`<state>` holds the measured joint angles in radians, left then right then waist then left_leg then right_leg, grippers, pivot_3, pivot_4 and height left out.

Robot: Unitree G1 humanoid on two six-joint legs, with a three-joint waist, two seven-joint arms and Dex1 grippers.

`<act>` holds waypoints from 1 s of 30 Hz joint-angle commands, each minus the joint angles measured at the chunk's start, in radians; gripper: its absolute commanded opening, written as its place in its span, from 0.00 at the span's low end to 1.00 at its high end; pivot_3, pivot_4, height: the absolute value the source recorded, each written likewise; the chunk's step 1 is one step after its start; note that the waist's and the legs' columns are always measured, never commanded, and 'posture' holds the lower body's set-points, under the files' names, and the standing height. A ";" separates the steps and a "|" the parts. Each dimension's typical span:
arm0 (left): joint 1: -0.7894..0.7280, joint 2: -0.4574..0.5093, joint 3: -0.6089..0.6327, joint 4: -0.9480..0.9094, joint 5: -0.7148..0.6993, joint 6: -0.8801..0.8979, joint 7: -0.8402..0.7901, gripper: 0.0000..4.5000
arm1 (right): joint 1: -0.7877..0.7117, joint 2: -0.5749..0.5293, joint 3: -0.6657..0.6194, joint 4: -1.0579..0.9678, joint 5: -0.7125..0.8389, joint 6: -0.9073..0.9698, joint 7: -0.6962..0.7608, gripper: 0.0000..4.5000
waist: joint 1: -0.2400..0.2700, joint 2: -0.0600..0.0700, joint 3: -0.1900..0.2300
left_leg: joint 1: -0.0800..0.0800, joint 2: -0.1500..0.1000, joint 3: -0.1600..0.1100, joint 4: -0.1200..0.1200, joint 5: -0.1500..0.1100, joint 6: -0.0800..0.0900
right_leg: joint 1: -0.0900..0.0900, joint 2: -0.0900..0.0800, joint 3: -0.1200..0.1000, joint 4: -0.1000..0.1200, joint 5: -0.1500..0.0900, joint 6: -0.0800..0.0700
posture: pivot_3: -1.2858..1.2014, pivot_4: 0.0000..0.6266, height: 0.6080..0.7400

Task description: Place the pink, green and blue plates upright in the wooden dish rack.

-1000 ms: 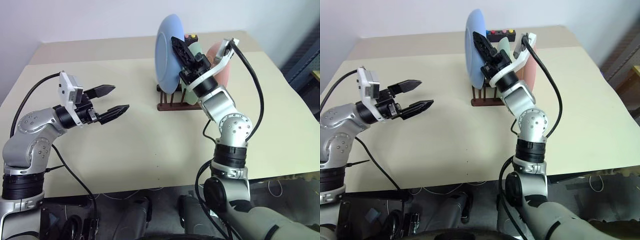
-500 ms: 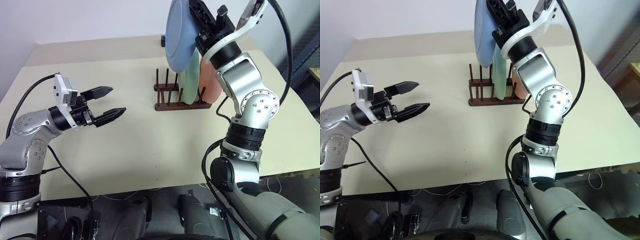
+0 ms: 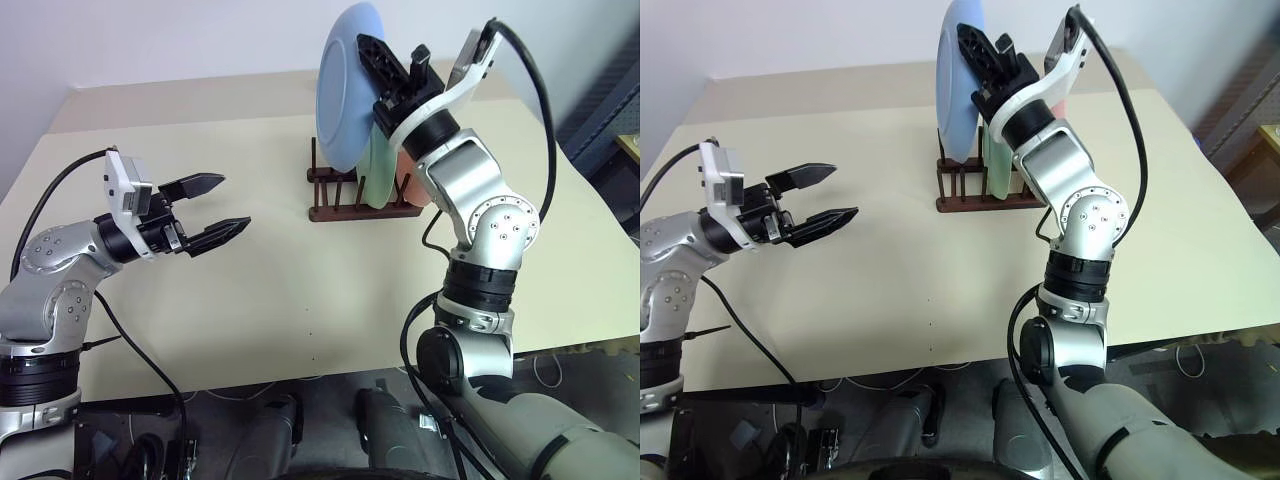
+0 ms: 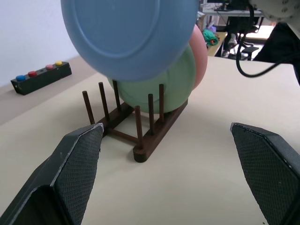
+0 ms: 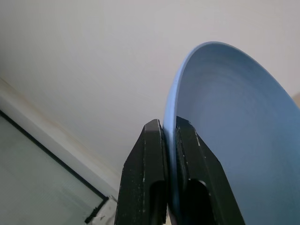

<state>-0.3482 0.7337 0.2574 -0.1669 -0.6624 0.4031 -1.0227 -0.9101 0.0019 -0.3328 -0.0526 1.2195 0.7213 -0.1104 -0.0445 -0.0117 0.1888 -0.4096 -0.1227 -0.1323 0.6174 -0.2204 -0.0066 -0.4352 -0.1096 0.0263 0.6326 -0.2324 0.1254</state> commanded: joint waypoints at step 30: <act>0.000 0.008 0.034 -0.037 -0.011 -0.035 -0.005 0.99 | 0.056 0.025 0.079 0.031 -0.131 -0.049 0.054 0.00 | 0.000 0.000 0.000 | 0.000 0.000 0.000 0.000 0.000 0.000 | 0.000 0.000 0.000 0.000 0.000 0.000 | 0.52 0.24 1.00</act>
<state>-0.3479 0.7336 0.2574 -0.1719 -0.6593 0.3838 -1.0278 -0.8425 0.0197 -0.2552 -0.0041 1.0927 0.6897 -0.0747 -0.0444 -0.0117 0.1887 -0.4096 -0.1227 -0.1323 0.6173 -0.2202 -0.0069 -0.4352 -0.1093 0.0263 0.6326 -0.2324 0.1254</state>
